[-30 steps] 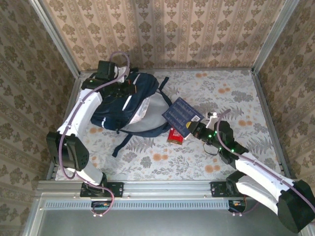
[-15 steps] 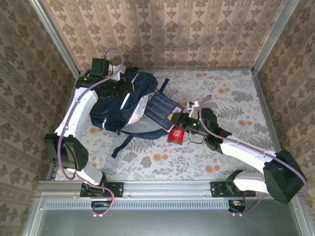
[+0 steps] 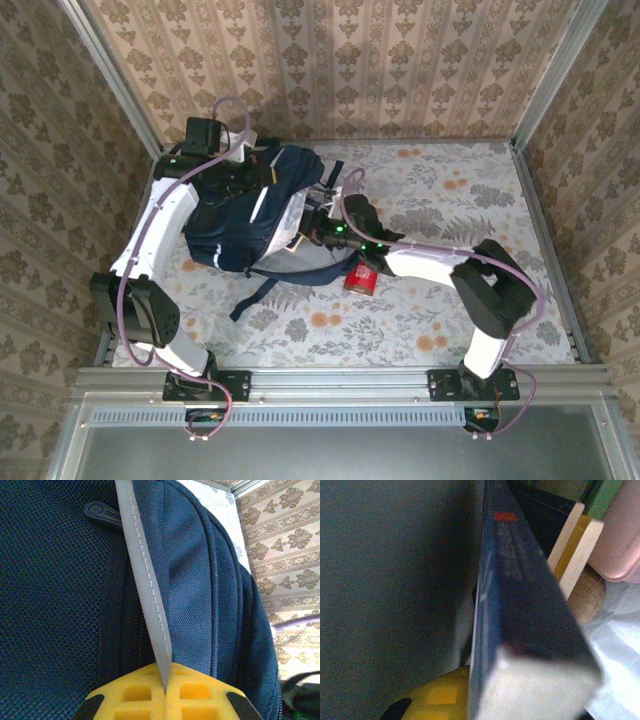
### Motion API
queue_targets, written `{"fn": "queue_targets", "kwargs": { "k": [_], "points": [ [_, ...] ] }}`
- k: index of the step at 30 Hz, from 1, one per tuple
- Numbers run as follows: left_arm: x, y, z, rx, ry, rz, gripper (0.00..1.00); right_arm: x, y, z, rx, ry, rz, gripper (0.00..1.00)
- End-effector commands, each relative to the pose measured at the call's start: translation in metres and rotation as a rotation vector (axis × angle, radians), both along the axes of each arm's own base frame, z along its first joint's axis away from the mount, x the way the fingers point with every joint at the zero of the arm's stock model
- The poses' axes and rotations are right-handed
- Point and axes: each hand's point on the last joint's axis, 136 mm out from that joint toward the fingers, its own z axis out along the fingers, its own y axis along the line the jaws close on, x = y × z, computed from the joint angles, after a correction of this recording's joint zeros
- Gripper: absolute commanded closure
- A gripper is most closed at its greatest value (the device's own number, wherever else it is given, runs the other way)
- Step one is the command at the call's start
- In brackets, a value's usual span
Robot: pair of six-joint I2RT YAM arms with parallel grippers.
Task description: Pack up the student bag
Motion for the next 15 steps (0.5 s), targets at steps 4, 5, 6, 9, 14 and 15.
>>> {"fn": "queue_targets", "kwargs": {
  "k": [4,5,6,9,14,15],
  "points": [
    [-0.014,-0.009,0.076,-0.152,-0.186,-0.061,1.00,0.033,0.055,0.010,0.045,-0.054,0.036,1.00],
    [-0.014,-0.009,0.077,-0.155,-0.186,-0.060,1.00,0.038,0.062,0.007,0.039,-0.051,0.029,1.00],
    [-0.014,-0.010,0.077,-0.159,-0.184,-0.065,1.00,0.044,0.067,0.004,0.034,-0.048,0.018,1.00],
    [-0.014,-0.009,0.078,-0.165,-0.185,-0.061,1.00,0.057,0.083,-0.006,0.020,-0.036,-0.003,0.97],
    [-0.009,-0.004,0.077,-0.182,-0.173,-0.041,1.00,0.073,0.104,-0.030,-0.011,0.019,-0.045,0.87],
    [-0.008,-0.003,0.077,-0.183,-0.173,-0.036,1.00,0.076,0.108,-0.035,-0.012,0.029,-0.053,0.86]
  ]
}}
